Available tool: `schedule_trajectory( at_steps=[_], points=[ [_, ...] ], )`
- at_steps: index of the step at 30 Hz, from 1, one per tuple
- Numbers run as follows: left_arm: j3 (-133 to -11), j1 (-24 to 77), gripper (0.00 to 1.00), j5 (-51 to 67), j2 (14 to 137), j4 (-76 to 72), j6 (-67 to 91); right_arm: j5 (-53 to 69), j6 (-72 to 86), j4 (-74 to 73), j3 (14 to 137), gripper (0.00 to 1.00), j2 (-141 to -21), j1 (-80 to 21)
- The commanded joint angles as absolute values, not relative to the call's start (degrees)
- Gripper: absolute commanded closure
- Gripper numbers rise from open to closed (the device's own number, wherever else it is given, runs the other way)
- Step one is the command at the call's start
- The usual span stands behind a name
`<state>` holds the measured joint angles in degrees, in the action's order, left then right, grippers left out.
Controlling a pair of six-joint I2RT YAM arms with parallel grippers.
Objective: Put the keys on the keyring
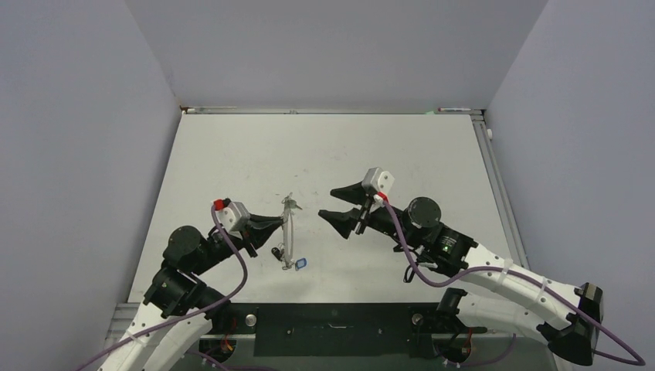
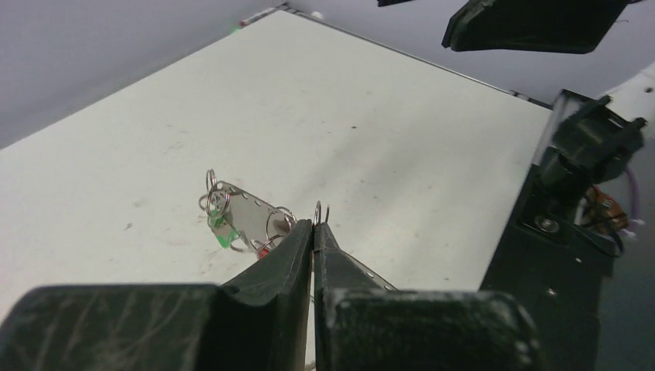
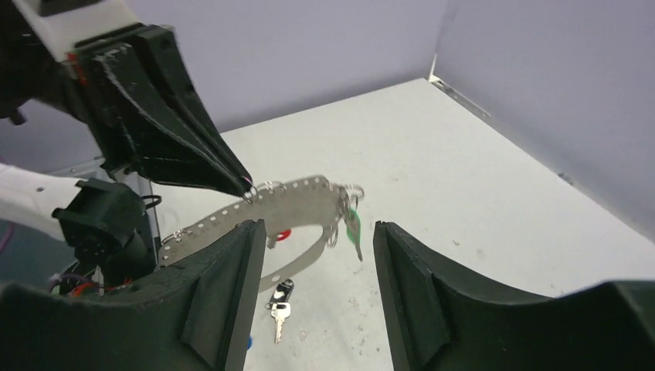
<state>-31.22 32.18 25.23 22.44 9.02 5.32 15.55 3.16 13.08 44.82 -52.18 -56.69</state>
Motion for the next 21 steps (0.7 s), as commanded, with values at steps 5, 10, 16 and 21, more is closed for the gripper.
schedule_trajectory(
  at_steps=[5, 10, 16, 21],
  points=[
    [-32.05, 29.37, 1.00, 0.90, 16.49, 11.34, 1.17, 8.89, 8.44, 7.38, 47.29, 0.46, -60.18, -57.70],
    [-33.33, 27.52, 1.00, -3.97, 17.03, 14.13, 0.77, 6.54, 9.70, 6.77, 47.20, 0.46, -67.53, -60.24],
    [-33.39, 26.63, 1.00, -9.33, 15.33, 14.95, 1.11, 2.29, 9.56, 5.99, 49.39, 0.50, -77.81, -64.53],
    [-33.27, 26.54, 1.00, -11.94, 14.03, 15.62, 0.93, -11.63, 21.30, 4.92, 54.23, 0.55, -87.27, -68.48]
  ],
)
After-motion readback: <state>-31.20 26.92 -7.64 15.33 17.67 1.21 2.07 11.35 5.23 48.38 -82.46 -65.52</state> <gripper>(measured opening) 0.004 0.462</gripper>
